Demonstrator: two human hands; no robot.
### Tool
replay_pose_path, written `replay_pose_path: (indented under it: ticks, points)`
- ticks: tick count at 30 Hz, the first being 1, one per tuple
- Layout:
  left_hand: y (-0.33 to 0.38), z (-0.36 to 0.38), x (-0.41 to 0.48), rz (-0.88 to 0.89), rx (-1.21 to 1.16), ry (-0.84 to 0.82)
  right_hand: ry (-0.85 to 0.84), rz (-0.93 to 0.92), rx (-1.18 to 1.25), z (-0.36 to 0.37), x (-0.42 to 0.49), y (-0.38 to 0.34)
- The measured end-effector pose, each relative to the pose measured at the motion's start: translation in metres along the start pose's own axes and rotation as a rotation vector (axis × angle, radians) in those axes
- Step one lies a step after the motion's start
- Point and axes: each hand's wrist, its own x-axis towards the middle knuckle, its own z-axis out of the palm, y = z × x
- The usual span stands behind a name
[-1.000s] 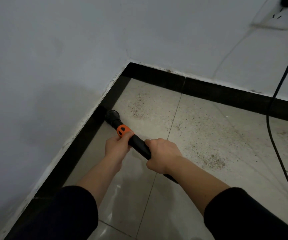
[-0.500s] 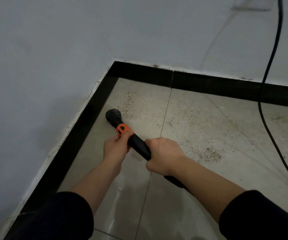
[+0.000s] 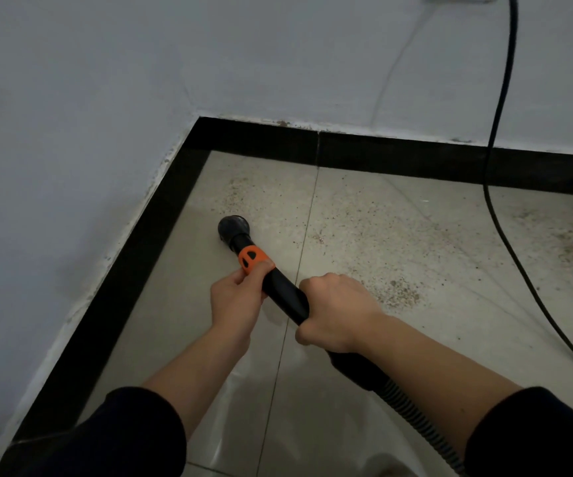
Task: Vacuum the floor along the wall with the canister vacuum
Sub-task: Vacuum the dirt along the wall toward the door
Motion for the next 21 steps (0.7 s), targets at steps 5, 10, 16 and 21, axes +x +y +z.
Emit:
replay_pose_path:
  ticks: [5,10,16,21]
  points:
    - [0.001,0.006,-0.004,0.005,0.006,-0.029,-0.003,0.031,0.056,0.002,-0.006,0.009]
    - [-0.001,0.011,-0.006,0.003,0.012,-0.062,-0.003,0.033,0.076,0.002,-0.01,0.019]
    - [-0.004,0.016,-0.009,0.003,0.04,-0.109,-0.002,0.033,0.14,0.003,-0.014,0.028]
    - [-0.005,0.019,-0.012,0.002,0.076,-0.138,-0.046,0.043,0.224,0.0,-0.017,0.033]
